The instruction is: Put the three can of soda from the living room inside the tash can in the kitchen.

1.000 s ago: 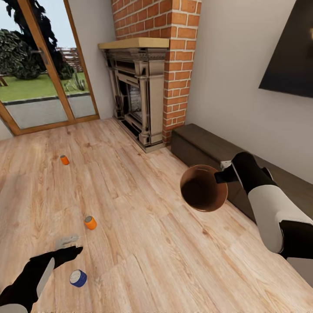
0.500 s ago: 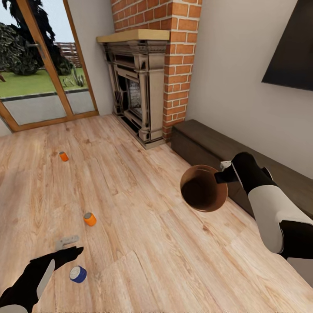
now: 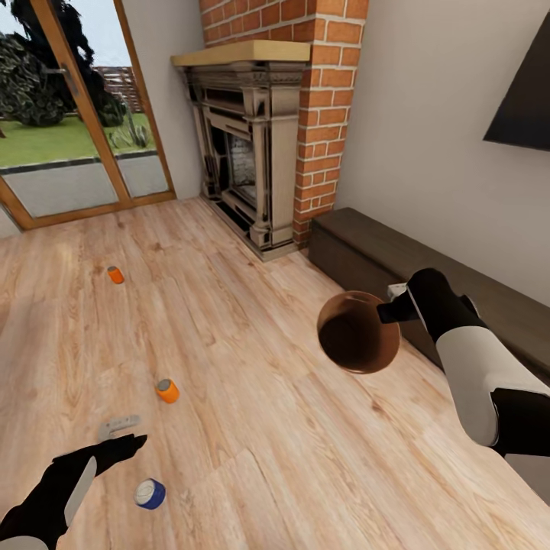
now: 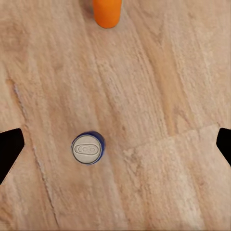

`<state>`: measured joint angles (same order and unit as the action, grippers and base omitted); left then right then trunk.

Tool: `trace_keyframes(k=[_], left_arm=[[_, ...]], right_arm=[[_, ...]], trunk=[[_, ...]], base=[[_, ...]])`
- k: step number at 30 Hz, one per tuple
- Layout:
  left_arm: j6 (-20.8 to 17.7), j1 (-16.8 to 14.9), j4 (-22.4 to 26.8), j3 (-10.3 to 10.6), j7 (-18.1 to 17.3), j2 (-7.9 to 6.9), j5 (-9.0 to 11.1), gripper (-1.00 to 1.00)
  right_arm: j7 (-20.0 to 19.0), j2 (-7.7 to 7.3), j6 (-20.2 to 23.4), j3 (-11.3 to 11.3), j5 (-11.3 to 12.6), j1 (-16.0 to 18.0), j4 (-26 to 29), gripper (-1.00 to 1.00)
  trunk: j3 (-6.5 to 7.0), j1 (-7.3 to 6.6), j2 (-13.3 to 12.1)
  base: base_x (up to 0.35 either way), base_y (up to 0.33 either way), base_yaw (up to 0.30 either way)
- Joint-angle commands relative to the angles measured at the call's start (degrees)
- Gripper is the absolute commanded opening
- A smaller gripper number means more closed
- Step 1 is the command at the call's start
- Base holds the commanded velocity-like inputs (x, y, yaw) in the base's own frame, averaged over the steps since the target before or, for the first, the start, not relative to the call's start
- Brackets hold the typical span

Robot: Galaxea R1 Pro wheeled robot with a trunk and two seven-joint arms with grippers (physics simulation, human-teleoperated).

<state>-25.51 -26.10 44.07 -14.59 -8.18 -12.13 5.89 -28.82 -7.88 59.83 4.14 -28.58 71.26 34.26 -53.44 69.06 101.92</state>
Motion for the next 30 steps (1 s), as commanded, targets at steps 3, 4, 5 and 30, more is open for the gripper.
trace_keyframes(k=[3, 4, 5, 30], left_arm=[[0.02, 0.0, -0.02, 0.0, 0.01, 0.0, 0.0, 1.0], [0.02, 0.0, -0.03, 0.0, 0.01, 0.0, 0.0, 1.0], [0.02, 0.0, -0.03, 0.0, 0.01, 0.0, 0.0, 1.0], [0.28, 0.0, -0.07, 0.19, 0.11, 0.18, -0.17, 1.0]], right_arm=[[-0.18, -0.01, 0.17, 0.08, 0.94, 0.02, 0.02, -1.0], [-0.18, -0.02, 0.17, 0.08, 0.92, 0.02, 0.02, -1.0], [-0.18, -0.02, 0.17, 0.08, 0.91, 0.0, 0.02, -1.0], [-0.16, -0.05, 0.17, 0.05, 0.81, -0.07, 0.02, -1.0]], trunk=[[-0.17, -0.01, 0.0], [-0.22, -0.01, 0.0], [-0.27, -0.01, 0.0], [-3.61, 2.63, 4.82]], base=[[0.023, 0.134, 0.0], [0.01, 0.057, 0.0], [0.008, 0.046, 0.0], [0.047, 0.011, 0.0]])
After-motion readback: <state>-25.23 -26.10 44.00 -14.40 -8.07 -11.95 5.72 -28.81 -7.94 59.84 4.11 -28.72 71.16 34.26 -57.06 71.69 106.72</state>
